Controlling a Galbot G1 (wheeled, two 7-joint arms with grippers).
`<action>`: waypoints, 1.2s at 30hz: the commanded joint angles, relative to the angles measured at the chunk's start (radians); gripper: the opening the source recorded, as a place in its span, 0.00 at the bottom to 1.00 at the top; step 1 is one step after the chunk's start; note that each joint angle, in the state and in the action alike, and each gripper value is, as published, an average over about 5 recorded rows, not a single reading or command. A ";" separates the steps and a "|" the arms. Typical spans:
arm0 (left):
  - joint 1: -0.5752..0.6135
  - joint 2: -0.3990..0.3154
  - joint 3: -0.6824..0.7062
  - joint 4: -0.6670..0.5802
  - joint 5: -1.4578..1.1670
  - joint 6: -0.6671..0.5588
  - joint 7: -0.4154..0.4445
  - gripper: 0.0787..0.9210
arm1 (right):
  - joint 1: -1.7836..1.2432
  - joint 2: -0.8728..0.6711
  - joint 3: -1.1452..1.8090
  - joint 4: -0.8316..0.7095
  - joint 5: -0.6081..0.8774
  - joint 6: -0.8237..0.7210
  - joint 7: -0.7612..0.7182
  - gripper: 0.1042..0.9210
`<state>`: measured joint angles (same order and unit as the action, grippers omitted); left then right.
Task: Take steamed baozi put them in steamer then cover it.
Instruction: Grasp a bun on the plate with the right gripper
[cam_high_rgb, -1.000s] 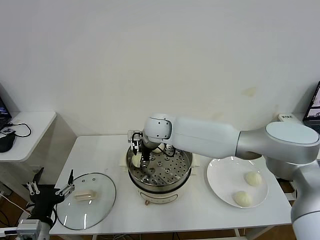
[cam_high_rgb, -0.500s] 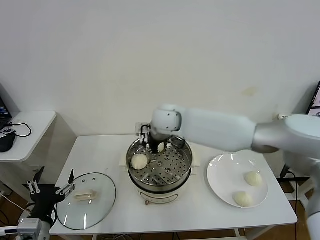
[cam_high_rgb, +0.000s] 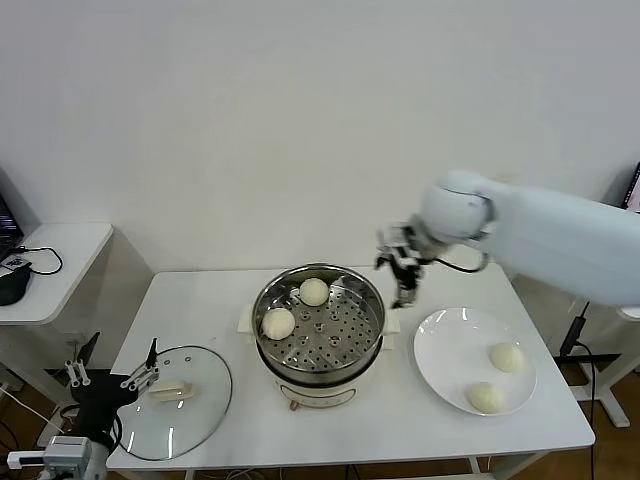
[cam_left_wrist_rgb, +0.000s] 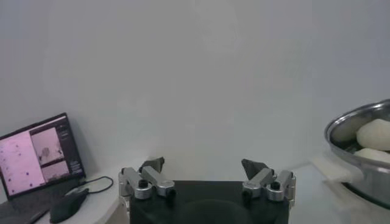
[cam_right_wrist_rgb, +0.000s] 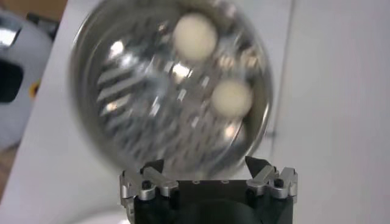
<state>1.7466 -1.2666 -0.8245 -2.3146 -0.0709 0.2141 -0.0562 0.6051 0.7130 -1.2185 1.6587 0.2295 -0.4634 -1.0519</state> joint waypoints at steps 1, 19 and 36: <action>0.000 -0.002 0.012 0.004 0.006 0.000 0.000 0.88 | -0.207 -0.434 0.090 0.162 -0.267 0.180 -0.081 0.88; 0.015 -0.012 0.019 0.015 0.033 -0.001 -0.001 0.88 | -0.952 -0.493 0.638 0.098 -0.461 0.236 -0.057 0.88; 0.023 -0.019 0.001 0.025 0.035 -0.002 -0.001 0.88 | -0.954 -0.327 0.635 -0.039 -0.430 0.212 -0.029 0.88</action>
<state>1.7690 -1.2861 -0.8235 -2.2908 -0.0371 0.2126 -0.0566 -0.2748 0.3064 -0.6367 1.7037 -0.1859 -0.2528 -1.0888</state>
